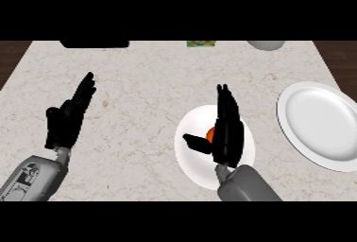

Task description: Pick the squash from the plate and place it in the plate

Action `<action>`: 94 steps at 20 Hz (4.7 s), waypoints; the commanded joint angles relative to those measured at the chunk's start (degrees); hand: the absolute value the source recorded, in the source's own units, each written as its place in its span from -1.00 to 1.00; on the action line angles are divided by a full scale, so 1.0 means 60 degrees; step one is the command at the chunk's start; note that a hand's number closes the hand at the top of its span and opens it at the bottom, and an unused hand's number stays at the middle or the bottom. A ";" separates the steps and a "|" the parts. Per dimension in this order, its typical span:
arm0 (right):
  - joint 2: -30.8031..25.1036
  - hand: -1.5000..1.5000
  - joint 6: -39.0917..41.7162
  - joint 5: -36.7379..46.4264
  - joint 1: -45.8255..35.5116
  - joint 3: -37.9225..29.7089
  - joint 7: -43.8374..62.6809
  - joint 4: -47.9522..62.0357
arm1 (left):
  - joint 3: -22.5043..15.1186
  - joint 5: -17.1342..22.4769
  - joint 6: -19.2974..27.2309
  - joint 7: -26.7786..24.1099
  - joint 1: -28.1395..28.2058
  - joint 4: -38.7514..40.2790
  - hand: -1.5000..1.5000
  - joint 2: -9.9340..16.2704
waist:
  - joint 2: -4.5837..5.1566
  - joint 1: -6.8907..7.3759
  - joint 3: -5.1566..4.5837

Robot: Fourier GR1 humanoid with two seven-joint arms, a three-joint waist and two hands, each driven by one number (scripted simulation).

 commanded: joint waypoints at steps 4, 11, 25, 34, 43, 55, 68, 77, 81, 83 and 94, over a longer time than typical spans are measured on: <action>0.0091 -1.00 0.4343 0.1195 -0.0299 0.0209 0.3521 -0.1387 | 0.0259 0.0025 -0.0133 -0.0042 -0.0155 0.0361 0.00 -0.0002 | -0.0033 -0.0160 -0.0016; 0.0168 -1.00 0.7725 0.0304 -0.0698 -0.0393 0.5561 -0.2954 | 0.0190 -0.0088 -0.0267 -0.0026 0.0126 0.0073 0.00 -0.0104 | 0.0024 0.0039 0.0014; 0.0308 -1.00 0.8708 -0.0491 -0.0280 -0.1031 0.5701 -0.2436 | 0.0608 -0.0346 -0.0568 -0.0174 -0.0046 0.0503 0.00 -0.0482 | 0.0081 0.0129 0.0019; 0.0311 -1.00 0.8452 -0.0860 -0.0308 -0.1380 0.5153 -0.1124 | 0.0927 -0.0647 -0.0957 -0.0185 0.0396 -0.0069 0.00 -0.0448 | 0.0067 0.0214 0.0026; 0.0312 -1.00 0.7549 -0.0878 -0.0531 -0.2047 0.3590 0.1140 | 0.1221 -0.1252 -0.1170 0.0255 0.0010 0.0076 0.00 -0.1000 | 0.0090 0.0207 0.0029; 0.0265 1.00 0.7603 0.0311 -0.0244 -0.2563 0.2564 0.0843 | 0.1906 -0.1978 -0.1613 0.0300 0.0252 -0.0197 0.00 -0.1731 | 0.0082 0.0164 0.0028; -0.6197 1.00 0.7197 -0.2009 0.3794 -0.5905 -0.3555 -0.0444 | 0.2487 -0.1907 -0.1440 0.0508 0.0763 -0.0275 0.00 -0.1418 | -0.0071 -0.0956 0.0087; -0.7728 1.00 0.5736 -0.4921 0.4570 -0.9628 -0.9371 0.0339 | 0.2403 -0.1880 -0.1484 0.0220 0.0924 -0.0475 0.00 -0.1587 | -0.0074 -0.0690 0.0084; -0.8050 1.00 0.6558 -0.6307 0.4667 -1.0682 -1.1828 0.1056 | 0.2121 -0.2002 -0.1594 0.0280 0.0722 -0.0401 0.00 -0.1747 | 0.0015 -0.0315 0.0059; -0.8214 1.00 0.7206 -0.6683 0.4590 -1.0942 -1.2510 0.1795 | 0.1996 -0.2030 -0.1678 0.0663 0.0645 -0.0788 0.00 -0.1728 | 0.0044 -0.0016 0.0052; -0.7606 1.00 0.7996 -0.5794 0.1793 -0.9053 -1.1486 0.3236 | 0.2204 -0.2229 -0.1811 0.1107 -0.0425 -0.0222 0.00 -0.2085 | 0.0121 0.0281 0.0039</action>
